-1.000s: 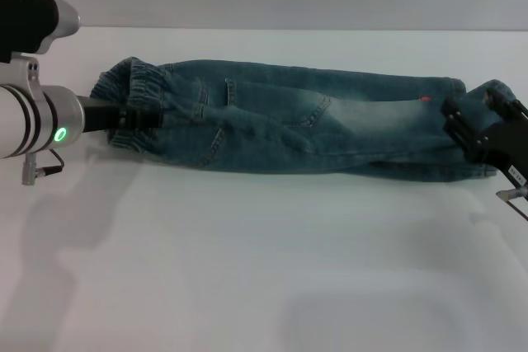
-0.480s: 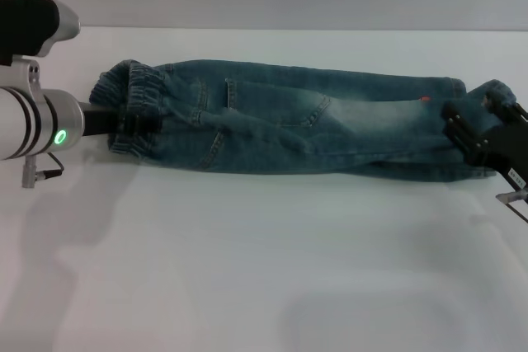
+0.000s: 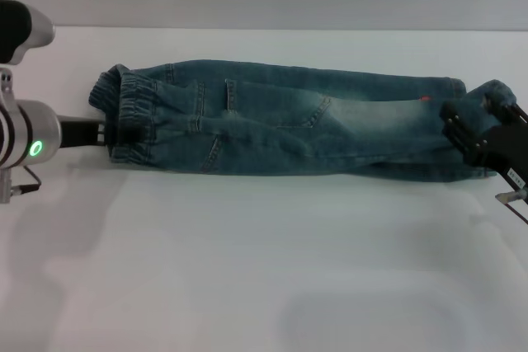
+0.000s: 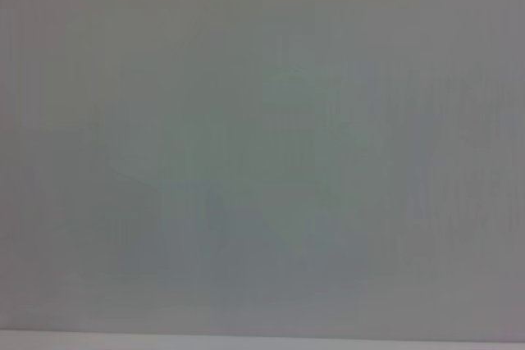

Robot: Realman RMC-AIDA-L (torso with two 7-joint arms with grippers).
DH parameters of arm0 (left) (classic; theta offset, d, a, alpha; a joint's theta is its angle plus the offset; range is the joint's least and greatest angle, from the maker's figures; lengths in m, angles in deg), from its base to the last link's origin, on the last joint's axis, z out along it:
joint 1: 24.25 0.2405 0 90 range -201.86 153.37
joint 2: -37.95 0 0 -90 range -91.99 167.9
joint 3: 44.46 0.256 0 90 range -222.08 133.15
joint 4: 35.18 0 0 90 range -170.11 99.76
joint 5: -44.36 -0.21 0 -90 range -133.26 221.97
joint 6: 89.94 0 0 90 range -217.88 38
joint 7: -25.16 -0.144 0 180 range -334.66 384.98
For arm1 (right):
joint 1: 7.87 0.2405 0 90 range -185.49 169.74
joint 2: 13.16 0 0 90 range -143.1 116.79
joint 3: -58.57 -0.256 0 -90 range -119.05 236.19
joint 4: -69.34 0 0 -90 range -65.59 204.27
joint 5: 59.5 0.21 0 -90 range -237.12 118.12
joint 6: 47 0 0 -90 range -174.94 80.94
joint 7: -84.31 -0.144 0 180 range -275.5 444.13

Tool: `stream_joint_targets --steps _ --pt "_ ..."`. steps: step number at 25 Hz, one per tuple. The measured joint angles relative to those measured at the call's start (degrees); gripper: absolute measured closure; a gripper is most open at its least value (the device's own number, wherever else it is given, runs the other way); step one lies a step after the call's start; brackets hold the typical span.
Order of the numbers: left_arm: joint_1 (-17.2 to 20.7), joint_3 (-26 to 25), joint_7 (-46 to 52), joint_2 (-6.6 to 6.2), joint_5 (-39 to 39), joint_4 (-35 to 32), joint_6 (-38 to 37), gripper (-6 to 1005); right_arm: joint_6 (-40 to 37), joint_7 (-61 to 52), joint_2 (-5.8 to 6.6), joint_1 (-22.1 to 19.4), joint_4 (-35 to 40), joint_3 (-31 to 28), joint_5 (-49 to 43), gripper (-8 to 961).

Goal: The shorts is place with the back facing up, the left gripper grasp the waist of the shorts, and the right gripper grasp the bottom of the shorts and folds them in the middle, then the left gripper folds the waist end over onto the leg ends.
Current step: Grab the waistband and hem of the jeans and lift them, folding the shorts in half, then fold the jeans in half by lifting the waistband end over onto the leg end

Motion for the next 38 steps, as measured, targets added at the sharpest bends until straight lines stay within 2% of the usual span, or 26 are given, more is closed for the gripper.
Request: stream_joint_targets --steps 7,27,31,36,38 --pt "-1.01 -0.04 -0.34 -0.03 0.10 -2.88 -0.44 202 0.00 0.00 0.00 0.04 0.00 0.15 -0.08 310" --pt "-7.78 -0.19 -1.07 0.06 0.46 -10.75 -0.87 217 0.00 -0.42 0.00 -0.64 -0.56 0.86 -0.09 310" --pt "-8.06 -0.62 -1.24 0.06 0.49 -11.19 -0.98 219 0.00 -0.48 0.00 -0.64 -0.63 0.83 -0.09 310" --pt "-6.31 -0.62 -2.76 0.15 1.00 -8.41 -1.82 223 0.00 -0.80 0.00 -0.68 -0.63 0.61 -0.09 310" --pt "-6.10 -0.49 -2.77 0.14 1.17 -8.13 -2.23 295 0.01 -1.22 0.00 -0.64 -0.63 0.57 -0.08 310"
